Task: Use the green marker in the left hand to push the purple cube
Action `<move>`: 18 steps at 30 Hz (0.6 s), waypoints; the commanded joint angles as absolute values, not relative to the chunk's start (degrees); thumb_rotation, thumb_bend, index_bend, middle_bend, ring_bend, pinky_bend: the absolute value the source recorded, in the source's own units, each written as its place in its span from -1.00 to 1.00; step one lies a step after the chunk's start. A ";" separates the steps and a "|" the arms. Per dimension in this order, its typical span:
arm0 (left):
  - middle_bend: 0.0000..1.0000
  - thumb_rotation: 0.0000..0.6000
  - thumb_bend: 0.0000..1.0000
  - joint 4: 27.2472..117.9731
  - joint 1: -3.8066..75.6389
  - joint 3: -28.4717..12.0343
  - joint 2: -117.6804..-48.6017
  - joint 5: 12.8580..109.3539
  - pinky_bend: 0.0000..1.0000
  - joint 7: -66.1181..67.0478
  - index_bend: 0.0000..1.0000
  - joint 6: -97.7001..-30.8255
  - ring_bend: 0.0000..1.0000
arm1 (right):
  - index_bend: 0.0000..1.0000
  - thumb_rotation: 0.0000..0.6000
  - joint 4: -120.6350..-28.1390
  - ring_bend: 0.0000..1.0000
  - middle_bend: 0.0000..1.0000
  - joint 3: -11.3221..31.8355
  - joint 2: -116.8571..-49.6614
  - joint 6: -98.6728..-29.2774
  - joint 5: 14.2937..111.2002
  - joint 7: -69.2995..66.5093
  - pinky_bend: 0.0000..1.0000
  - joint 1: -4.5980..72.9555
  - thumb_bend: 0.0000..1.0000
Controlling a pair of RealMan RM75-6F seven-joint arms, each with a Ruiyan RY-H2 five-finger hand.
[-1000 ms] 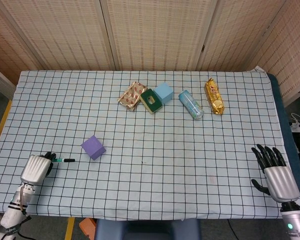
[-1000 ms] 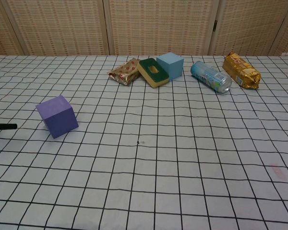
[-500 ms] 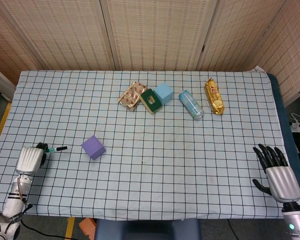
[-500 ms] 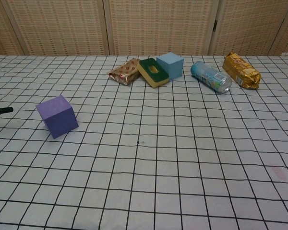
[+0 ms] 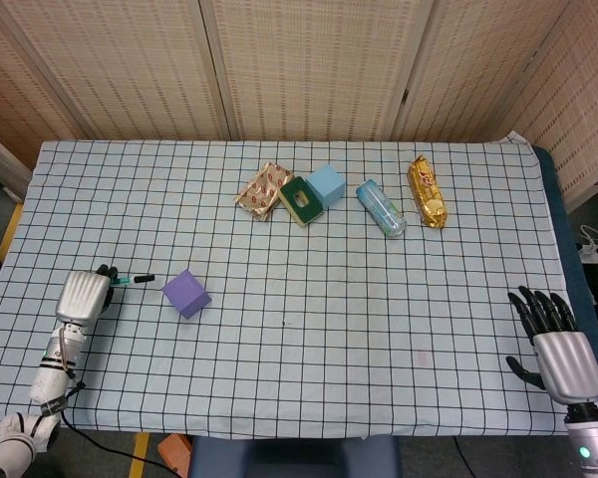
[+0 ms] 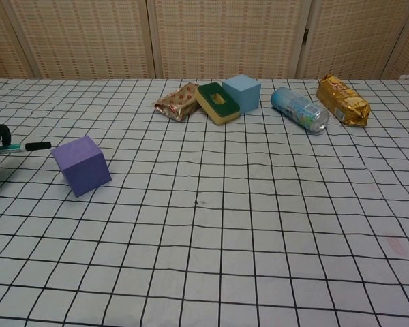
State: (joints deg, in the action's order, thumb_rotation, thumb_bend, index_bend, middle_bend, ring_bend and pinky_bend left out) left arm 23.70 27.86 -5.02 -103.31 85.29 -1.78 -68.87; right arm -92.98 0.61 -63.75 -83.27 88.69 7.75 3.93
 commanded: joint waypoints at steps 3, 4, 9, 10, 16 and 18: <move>0.65 1.00 0.31 23.19 29.06 -4.06 -103.94 86.68 0.98 -2.59 0.63 -70.53 0.53 | -1.00 1.00 -92.89 -1.00 -1.00 0.84 -63.63 -83.24 88.24 7.52 -1.00 3.92 -0.77; 0.65 1.00 0.31 23.13 29.24 -3.88 -104.00 86.96 0.98 -2.67 0.63 -70.89 0.53 | -1.00 1.00 -92.87 -1.00 -1.00 0.88 -63.61 -83.26 88.18 7.47 -1.00 3.91 -0.77; 0.64 1.00 0.32 23.41 30.02 -3.06 -104.47 87.93 0.98 -2.50 0.63 -71.82 0.53 | -1.00 1.00 -92.84 -1.00 -1.00 0.93 -63.48 -83.39 88.16 7.10 -1.00 3.86 -0.77; 0.65 1.00 0.32 23.60 30.08 -2.91 -104.56 88.06 0.98 -2.37 0.63 -71.87 0.53 | -1.00 1.00 -92.85 -1.00 -1.00 0.93 -63.46 -83.42 88.21 7.01 -1.00 3.85 -0.77; 0.65 1.00 0.31 24.48 30.57 -2.10 -105.32 88.77 0.98 -0.69 0.63 -72.16 0.53 | -1.00 1.00 -92.91 -1.00 -1.00 0.70 -63.21 -83.26 88.64 6.43 -1.00 3.93 -0.77; 0.65 1.00 0.31 25.10 30.62 -1.97 -105.39 88.93 0.98 -0.34 0.63 -72.59 0.53 | -1.00 1.00 -92.89 -1.00 -1.00 0.69 -63.10 -83.36 88.73 6.21 -1.00 3.90 -0.77</move>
State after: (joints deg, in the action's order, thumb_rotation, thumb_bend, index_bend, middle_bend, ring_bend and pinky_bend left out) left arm 24.90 30.57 -2.05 -105.33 88.84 -0.48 -72.42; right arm -92.89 0.69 -63.11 -83.35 88.72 6.21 3.90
